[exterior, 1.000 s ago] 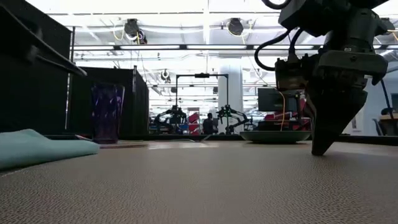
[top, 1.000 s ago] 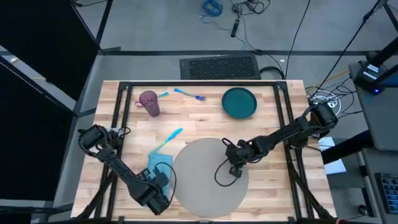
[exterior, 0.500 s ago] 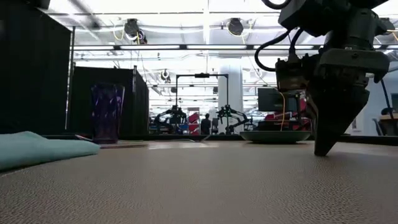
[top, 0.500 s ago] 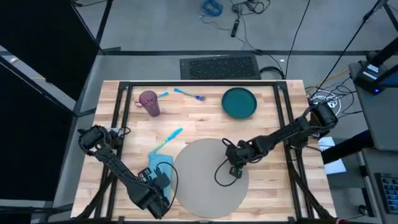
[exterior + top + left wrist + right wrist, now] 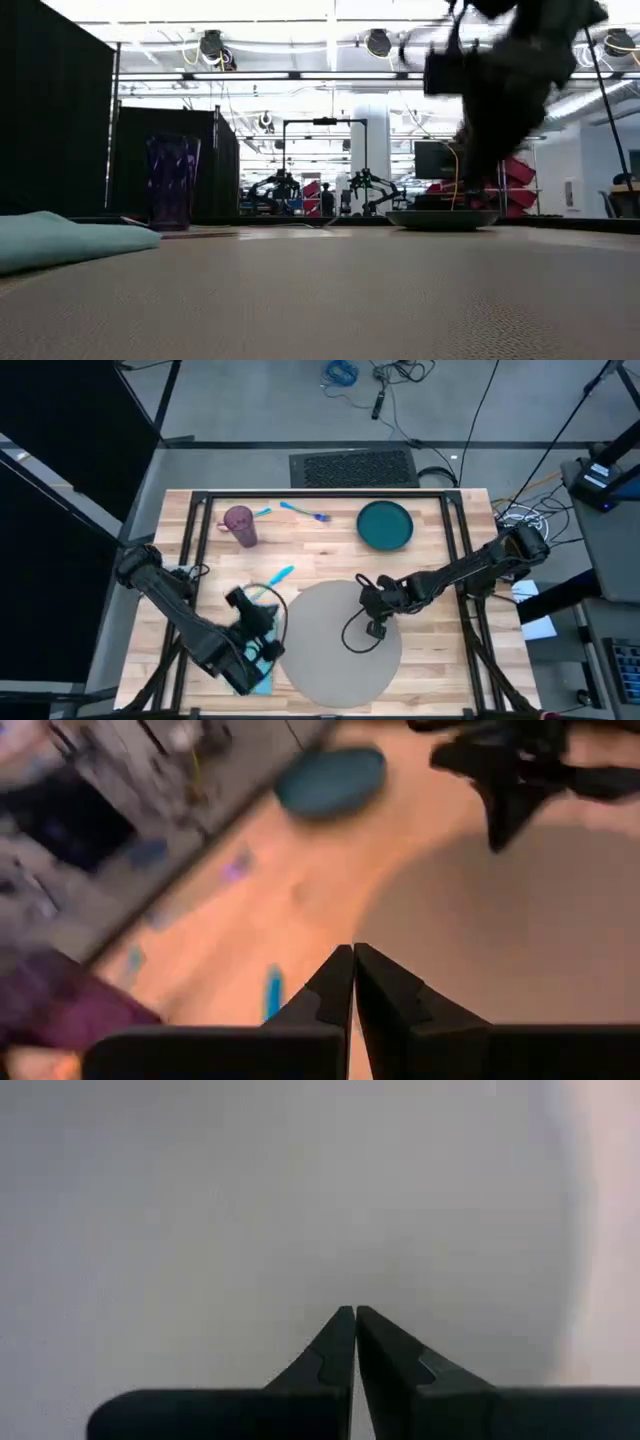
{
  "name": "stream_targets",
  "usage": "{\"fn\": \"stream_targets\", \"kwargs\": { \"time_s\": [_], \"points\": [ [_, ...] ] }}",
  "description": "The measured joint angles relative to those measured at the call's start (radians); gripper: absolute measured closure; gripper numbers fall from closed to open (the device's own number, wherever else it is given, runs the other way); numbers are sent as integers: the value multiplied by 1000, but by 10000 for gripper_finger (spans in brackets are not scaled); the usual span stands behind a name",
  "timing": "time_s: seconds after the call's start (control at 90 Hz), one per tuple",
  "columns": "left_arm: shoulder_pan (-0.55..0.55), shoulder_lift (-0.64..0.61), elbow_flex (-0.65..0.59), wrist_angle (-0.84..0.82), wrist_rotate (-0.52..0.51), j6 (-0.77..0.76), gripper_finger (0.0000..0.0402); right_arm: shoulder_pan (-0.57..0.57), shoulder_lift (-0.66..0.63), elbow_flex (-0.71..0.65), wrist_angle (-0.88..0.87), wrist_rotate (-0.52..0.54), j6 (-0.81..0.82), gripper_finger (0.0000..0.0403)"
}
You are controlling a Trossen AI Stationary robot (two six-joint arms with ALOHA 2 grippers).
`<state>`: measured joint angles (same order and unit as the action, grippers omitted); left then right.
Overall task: Set table place
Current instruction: Put the green plate on the gray mat
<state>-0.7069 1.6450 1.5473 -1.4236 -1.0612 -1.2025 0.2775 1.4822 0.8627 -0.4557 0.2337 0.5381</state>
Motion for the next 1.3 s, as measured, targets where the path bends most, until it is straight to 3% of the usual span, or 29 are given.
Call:
{"fn": "stream_targets", "kwargs": {
  "time_s": [0.1, 0.244, 0.411, 0.478, 0.6, 0.633, 0.667, 0.844, 1.0, 1.189, 1.3],
  "points": [
    [44, -88, -69, 5, -41, 21, 402, -38, -99, 30, -101, 96, -56, 403],
    [107, -239, -219, 127, -93, 124, 402, -147, -280, 28, -186, 101, -114, 403],
    [204, -470, -453, 565, -60, 462, 402, -332, -452, 23, -186, 44, -165, 403],
    [271, -557, -558, 868, 73, 696, 402, -403, -490, 23, -180, -10, -184, 403],
    [439, -653, -754, 1477, 627, 1058, 402, -506, -526, 23, -175, -25, -223, 403],
    [486, -654, -791, 1598, 728, 1095, 402, -528, -526, 23, -171, -23, -244, 403],
    [528, -654, -816, 1662, 759, 1105, 402, -549, -523, 23, -161, -21, -270, 403],
    [723, -568, -841, 1682, 590, 1077, 401, -691, -499, 23, -221, -18, -292, 402],
    [831, -440, -841, 1851, 700, 1021, 392, -832, -454, 23, -278, -24, -324, 376],
    [902, -288, -841, 1959, 875, 971, 326, -950, -404, 23, -233, 5, -331, 302],
    [922, -225, -840, 2084, 889, 877, 271, -1002, -373, 23, -219, 26, -254, 251]
  ]
}}
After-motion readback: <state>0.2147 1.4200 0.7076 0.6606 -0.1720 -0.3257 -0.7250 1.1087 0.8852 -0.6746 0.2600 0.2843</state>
